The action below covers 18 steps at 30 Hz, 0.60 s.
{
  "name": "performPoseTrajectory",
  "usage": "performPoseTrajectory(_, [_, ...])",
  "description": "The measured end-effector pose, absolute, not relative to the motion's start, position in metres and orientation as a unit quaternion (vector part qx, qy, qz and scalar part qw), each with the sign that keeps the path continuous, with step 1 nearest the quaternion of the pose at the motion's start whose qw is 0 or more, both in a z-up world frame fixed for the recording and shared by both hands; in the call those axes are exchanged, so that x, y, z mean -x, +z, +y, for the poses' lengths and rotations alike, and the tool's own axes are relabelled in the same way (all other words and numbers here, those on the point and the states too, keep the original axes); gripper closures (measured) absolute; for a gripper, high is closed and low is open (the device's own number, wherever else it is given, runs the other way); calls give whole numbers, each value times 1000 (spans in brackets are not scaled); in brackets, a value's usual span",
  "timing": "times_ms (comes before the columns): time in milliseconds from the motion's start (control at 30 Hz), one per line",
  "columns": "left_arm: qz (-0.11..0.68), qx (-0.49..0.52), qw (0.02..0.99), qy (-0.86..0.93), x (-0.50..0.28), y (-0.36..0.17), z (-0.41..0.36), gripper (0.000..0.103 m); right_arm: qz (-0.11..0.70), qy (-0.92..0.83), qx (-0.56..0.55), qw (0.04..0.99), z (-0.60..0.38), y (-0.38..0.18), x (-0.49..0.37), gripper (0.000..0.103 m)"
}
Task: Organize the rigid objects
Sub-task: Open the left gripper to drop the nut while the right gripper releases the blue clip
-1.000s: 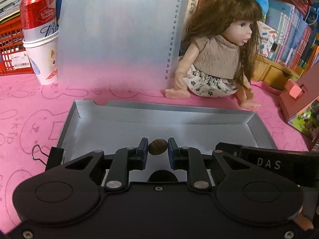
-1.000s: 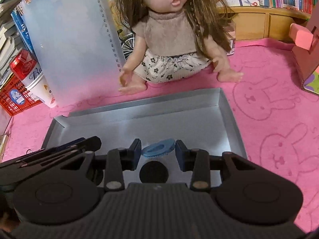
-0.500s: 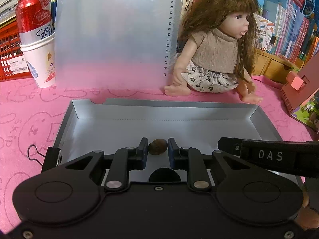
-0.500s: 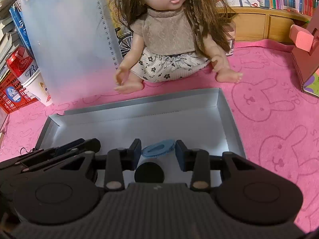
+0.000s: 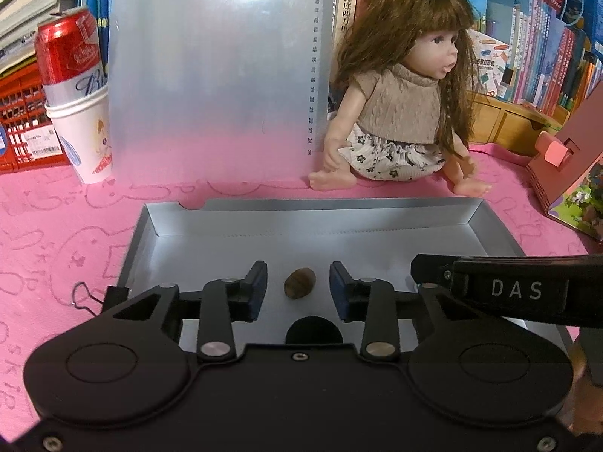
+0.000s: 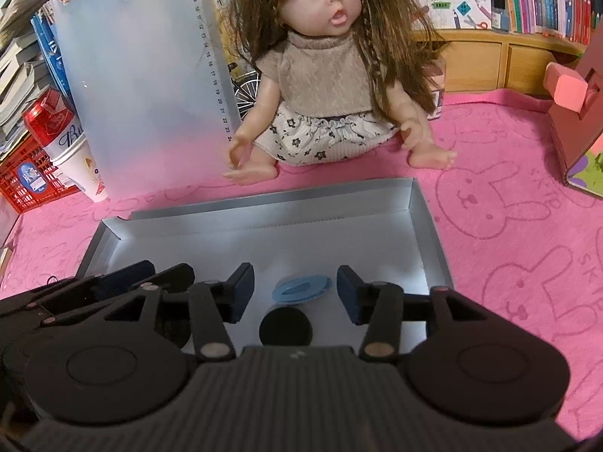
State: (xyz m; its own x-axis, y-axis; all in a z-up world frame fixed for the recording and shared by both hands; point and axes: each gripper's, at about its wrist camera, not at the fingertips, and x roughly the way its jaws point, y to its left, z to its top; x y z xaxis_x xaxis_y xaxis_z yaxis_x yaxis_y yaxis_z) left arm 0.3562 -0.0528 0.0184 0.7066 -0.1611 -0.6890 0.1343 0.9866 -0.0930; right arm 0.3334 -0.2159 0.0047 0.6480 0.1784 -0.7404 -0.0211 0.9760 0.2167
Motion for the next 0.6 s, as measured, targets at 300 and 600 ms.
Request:
performPoseTrajectory(300, [354, 17, 931, -85, -335, 35, -44, 53, 392, 67, -56, 916, -214, 21, -313, 29])
performPoseTrajectory(600, [343, 27, 934, -98, -308, 50, -34, 43, 369, 83, -40, 925, -219, 38, -286, 19])
